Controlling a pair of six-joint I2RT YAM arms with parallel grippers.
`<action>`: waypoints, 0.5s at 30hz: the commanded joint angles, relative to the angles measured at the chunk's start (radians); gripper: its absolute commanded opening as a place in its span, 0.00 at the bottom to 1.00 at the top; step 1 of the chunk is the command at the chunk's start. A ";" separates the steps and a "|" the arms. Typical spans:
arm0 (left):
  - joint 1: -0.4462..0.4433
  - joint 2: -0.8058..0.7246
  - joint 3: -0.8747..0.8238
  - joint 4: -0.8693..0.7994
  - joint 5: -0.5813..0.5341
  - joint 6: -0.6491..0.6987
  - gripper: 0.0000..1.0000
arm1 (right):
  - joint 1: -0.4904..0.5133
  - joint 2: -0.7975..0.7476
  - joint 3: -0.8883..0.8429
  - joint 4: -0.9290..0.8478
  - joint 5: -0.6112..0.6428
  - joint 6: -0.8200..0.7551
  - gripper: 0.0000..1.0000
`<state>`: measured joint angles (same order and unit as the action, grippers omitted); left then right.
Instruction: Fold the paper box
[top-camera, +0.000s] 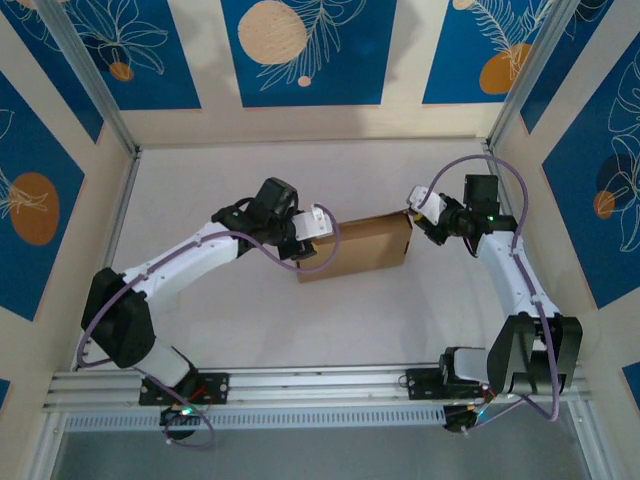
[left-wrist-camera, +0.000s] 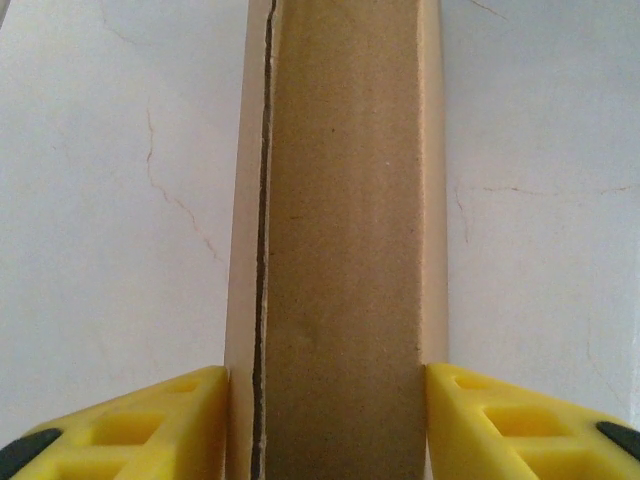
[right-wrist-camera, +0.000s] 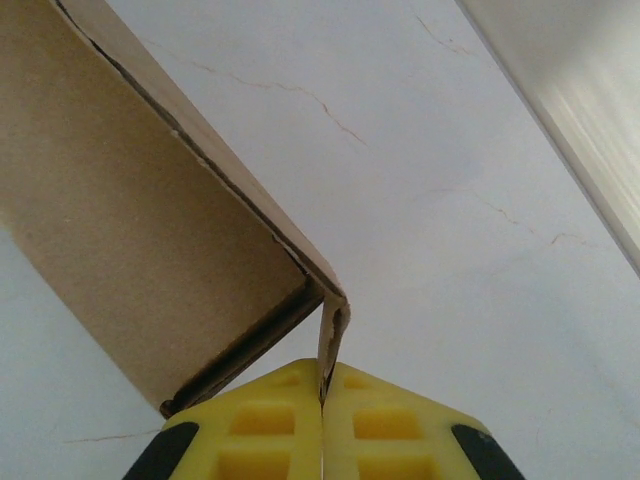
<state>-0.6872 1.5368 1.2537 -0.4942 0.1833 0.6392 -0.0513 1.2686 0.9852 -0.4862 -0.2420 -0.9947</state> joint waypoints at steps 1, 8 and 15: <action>0.010 0.003 0.014 -0.011 0.019 0.022 0.50 | 0.015 -0.035 0.020 -0.029 -0.033 0.007 0.07; 0.010 0.014 0.021 -0.010 0.006 0.019 0.49 | 0.031 -0.037 0.078 -0.089 -0.069 0.141 0.00; 0.010 0.032 0.039 -0.016 -0.004 0.014 0.50 | 0.084 -0.018 0.138 -0.179 -0.055 0.310 0.00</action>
<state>-0.6834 1.5406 1.2675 -0.4984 0.1707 0.6388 -0.0071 1.2549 1.0946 -0.6014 -0.2306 -0.7956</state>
